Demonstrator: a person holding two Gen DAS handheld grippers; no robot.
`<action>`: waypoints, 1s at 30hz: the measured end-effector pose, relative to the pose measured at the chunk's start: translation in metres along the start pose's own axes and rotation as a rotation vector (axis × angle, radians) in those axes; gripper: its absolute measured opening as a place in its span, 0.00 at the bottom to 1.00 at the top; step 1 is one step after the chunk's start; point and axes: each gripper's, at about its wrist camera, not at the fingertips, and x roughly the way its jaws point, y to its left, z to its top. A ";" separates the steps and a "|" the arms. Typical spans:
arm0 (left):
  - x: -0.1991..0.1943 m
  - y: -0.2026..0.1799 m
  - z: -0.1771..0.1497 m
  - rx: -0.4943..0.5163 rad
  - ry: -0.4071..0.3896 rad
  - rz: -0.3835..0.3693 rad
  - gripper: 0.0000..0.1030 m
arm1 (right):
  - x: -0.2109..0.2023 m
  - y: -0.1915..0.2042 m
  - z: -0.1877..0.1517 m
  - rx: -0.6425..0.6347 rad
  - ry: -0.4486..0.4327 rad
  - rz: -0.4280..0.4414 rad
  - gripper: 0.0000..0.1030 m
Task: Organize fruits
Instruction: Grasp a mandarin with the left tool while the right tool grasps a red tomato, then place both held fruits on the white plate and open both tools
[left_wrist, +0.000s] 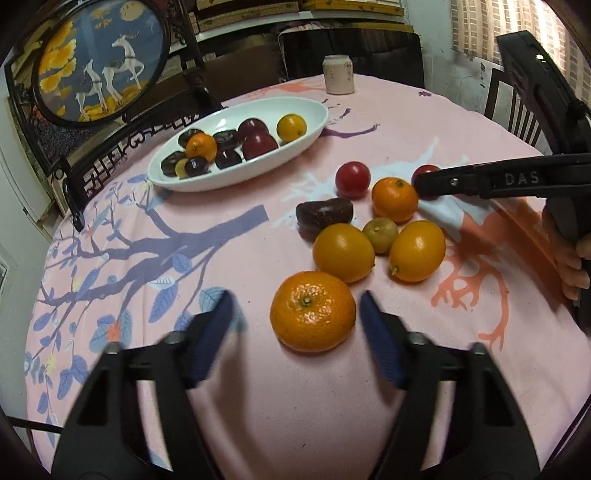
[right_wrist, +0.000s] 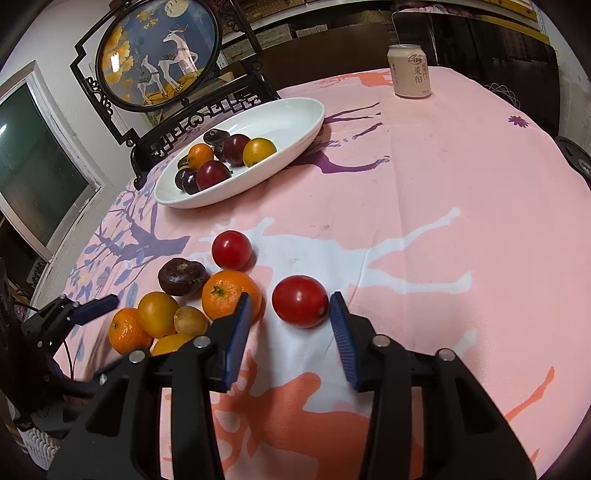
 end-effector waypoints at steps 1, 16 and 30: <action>0.001 0.001 0.000 -0.008 0.005 -0.011 0.59 | 0.000 0.001 0.000 -0.006 0.000 -0.004 0.41; -0.001 0.006 0.004 -0.036 -0.018 -0.006 0.44 | -0.009 0.013 0.001 -0.085 -0.069 -0.060 0.29; 0.046 0.105 0.112 -0.338 -0.089 0.122 0.47 | 0.039 0.058 0.117 -0.043 -0.135 0.063 0.29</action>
